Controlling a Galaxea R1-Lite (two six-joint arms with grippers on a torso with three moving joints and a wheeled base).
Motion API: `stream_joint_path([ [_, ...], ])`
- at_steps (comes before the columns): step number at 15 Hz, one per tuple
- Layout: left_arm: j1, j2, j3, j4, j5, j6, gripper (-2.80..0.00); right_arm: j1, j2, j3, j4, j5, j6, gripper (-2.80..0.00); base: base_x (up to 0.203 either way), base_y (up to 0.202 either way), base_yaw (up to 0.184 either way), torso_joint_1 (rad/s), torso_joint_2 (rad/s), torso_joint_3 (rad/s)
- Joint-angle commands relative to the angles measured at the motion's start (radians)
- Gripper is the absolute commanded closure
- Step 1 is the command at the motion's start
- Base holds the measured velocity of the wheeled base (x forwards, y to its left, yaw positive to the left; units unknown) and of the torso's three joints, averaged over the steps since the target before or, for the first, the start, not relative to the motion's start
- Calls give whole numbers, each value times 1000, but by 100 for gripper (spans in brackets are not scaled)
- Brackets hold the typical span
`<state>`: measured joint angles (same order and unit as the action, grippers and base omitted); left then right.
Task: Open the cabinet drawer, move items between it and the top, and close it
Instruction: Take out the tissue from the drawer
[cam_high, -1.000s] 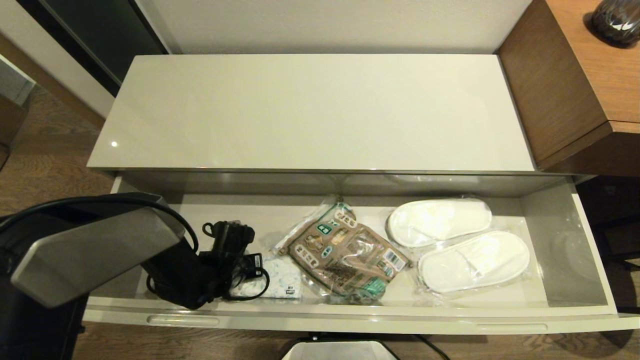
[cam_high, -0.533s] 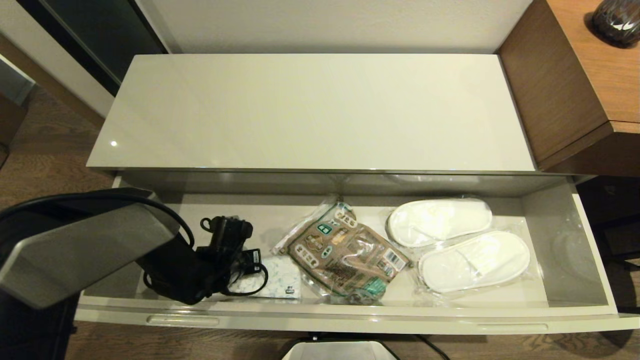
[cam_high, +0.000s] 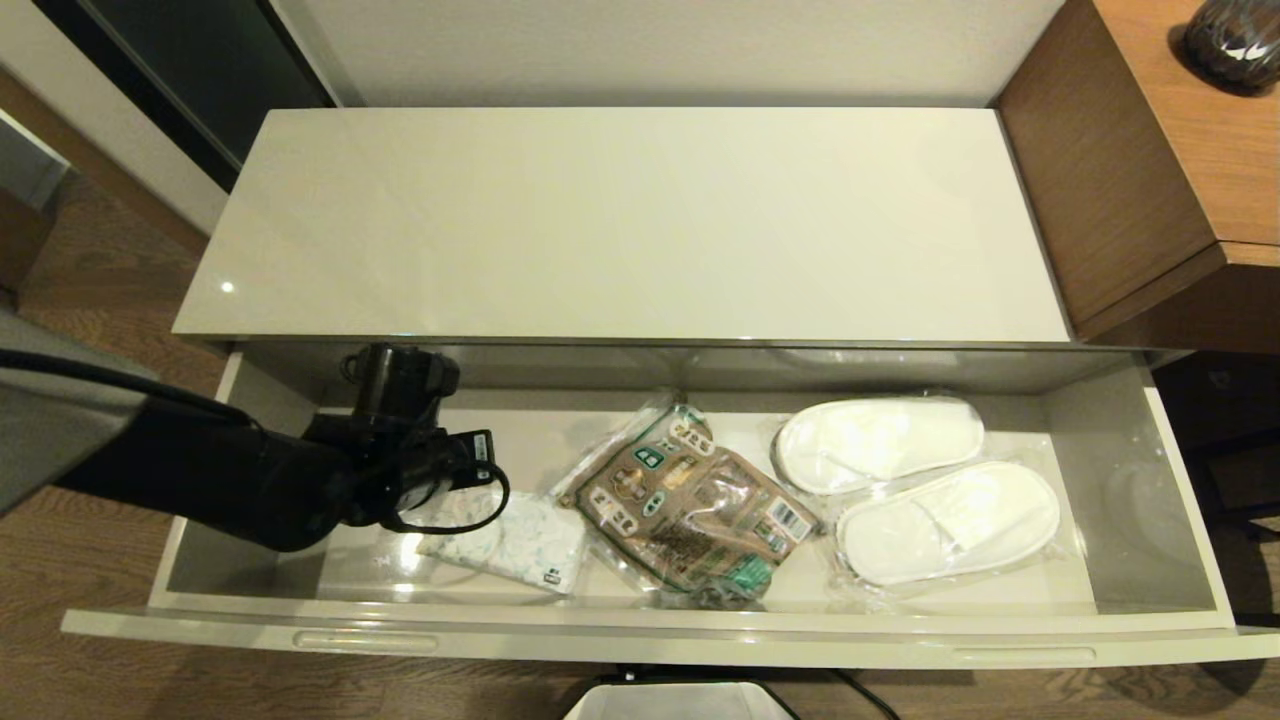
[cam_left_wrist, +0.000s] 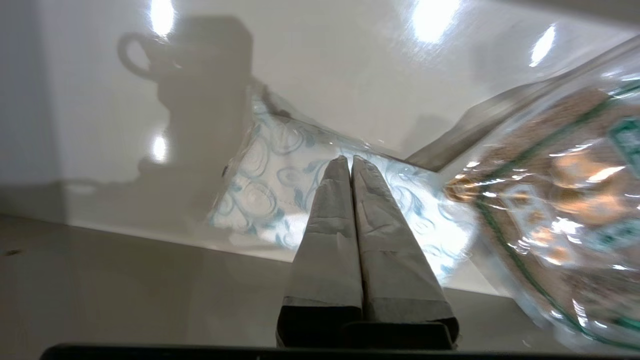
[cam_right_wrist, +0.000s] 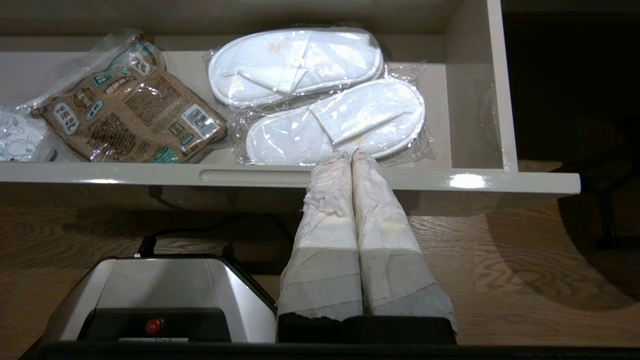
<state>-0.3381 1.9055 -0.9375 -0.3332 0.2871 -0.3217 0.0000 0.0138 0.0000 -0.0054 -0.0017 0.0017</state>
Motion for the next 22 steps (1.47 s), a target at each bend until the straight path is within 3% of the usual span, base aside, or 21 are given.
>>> stream_joint_path([
  [1,-5,-132,15,48,3,-4,0,0,2,2,-1,0,0,0,0,0,0,0,0,0],
  [7,-13,-259,36,173,-1,-5,0,0,2,2,-1,0,0,0,0,0,0,0,0,0],
  [9,-12,-221,75,192,-3,-20,0,0,2,2,-1,0,0,0,0,0,0,0,0,0],
  [12,-12,-68,103,120,-2,-71,0,0,2,2,-1,0,0,0,0,0,0,0,0,0],
  [15,-18,54,70,18,-11,-73,0,0,2,2,-1,0,0,0,0,0,0,0,0,0],
  [16,-20,75,43,13,-16,-73,-280,0,2,2,-1,0,0,0,0,0,0,0,0,0],
  [22,-21,143,6,-31,-48,-86,-280,0,2,2,-1,0,0,0,0,0,0,0,0,0],
])
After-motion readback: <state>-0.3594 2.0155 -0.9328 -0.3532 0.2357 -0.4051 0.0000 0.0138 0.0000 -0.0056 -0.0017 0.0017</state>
